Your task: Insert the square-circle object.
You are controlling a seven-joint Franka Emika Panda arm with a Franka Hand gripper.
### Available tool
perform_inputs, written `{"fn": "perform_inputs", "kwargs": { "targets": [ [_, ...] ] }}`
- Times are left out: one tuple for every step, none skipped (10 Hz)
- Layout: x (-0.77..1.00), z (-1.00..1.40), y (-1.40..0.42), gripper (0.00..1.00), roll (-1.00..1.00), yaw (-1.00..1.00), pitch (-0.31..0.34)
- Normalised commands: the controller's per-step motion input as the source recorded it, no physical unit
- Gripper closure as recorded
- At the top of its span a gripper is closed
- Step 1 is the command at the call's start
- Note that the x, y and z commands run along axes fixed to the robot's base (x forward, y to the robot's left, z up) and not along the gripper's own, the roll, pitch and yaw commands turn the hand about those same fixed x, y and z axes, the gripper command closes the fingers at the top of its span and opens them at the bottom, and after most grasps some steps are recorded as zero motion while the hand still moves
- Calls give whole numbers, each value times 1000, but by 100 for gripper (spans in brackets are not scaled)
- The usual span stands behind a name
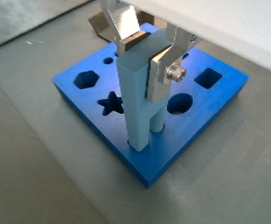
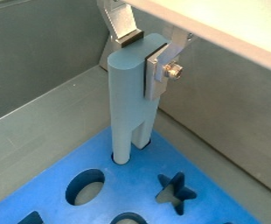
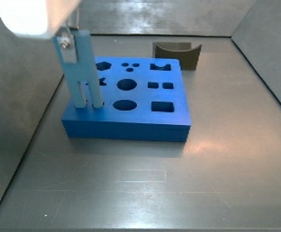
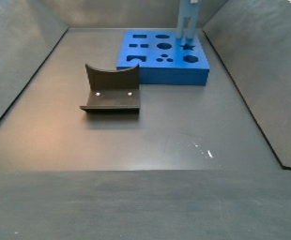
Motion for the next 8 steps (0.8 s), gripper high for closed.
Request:
{"fn": "perform_inputs", "kwargs": {
  "targets": [
    [234,-511,-89,100,-81,-240,0],
    [234,-523,-77,100,-87,-229,-7],
    [203,-474,-51,100,-70,-197,-10],
    [191,-463,-31,100,-46,-149,-9],
    [189,-420,-23,100,-16,-109,0],
    [143,-320,0,100,0,-17,0],
    [0,0,0,100,0,0,-10],
    [0,0,0,100,0,0,0]
  ]
}}
